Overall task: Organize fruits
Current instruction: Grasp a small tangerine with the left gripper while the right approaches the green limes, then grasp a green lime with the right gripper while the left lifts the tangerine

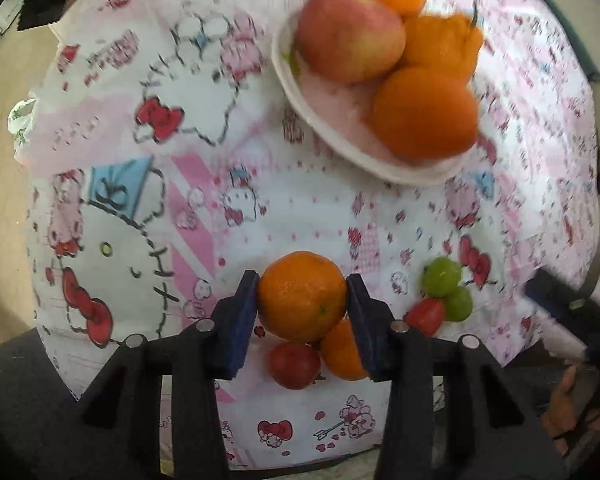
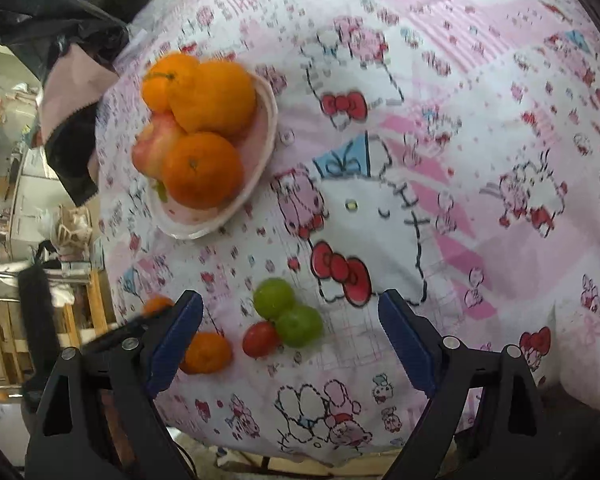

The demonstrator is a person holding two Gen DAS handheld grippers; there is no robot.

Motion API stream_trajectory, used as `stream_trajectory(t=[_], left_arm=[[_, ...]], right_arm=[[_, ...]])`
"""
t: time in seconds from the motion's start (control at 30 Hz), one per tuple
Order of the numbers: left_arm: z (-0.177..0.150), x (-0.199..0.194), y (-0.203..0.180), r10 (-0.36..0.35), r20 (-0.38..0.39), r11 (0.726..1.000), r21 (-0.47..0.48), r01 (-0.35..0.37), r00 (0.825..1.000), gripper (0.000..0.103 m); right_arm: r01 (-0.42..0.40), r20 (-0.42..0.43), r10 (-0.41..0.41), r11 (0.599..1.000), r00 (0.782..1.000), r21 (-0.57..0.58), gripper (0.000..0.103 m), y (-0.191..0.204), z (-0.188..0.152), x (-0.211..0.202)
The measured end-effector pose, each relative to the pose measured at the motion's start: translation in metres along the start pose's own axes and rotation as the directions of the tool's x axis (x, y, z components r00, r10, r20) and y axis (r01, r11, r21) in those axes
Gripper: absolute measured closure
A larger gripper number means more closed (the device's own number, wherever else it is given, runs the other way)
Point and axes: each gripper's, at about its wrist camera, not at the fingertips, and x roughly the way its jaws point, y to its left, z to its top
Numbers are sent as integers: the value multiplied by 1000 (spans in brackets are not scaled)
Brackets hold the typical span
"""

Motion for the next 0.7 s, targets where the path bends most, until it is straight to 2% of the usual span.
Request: stream_trajectory(t=[0.07,0.1,0.17,0.33,0.7], left_arm=[[0,-10,2,0,39,1000,3,-1,999,63],[0,-14,3,-3,51,1000,6,2,999,63],[0,-18,3,-15,67,1000,10,15,998,63],[3,-25,11,-25,77,1000,17,24,997,63],[5,-30,11,-38,90,999,18,36,995,63]], right_arm=[[21,-47,-22,1000,999,-4,34,-1,-2,10],[36,-72,-37,999,997,-17,37,0,-4,16],[64,-95,-70,996,993,-65,50,5,-7,24],[73,-119,-88,990,989,-119,56,15,-9,35],[63,-167,-80,993,983,-103,61,10,-8,56]])
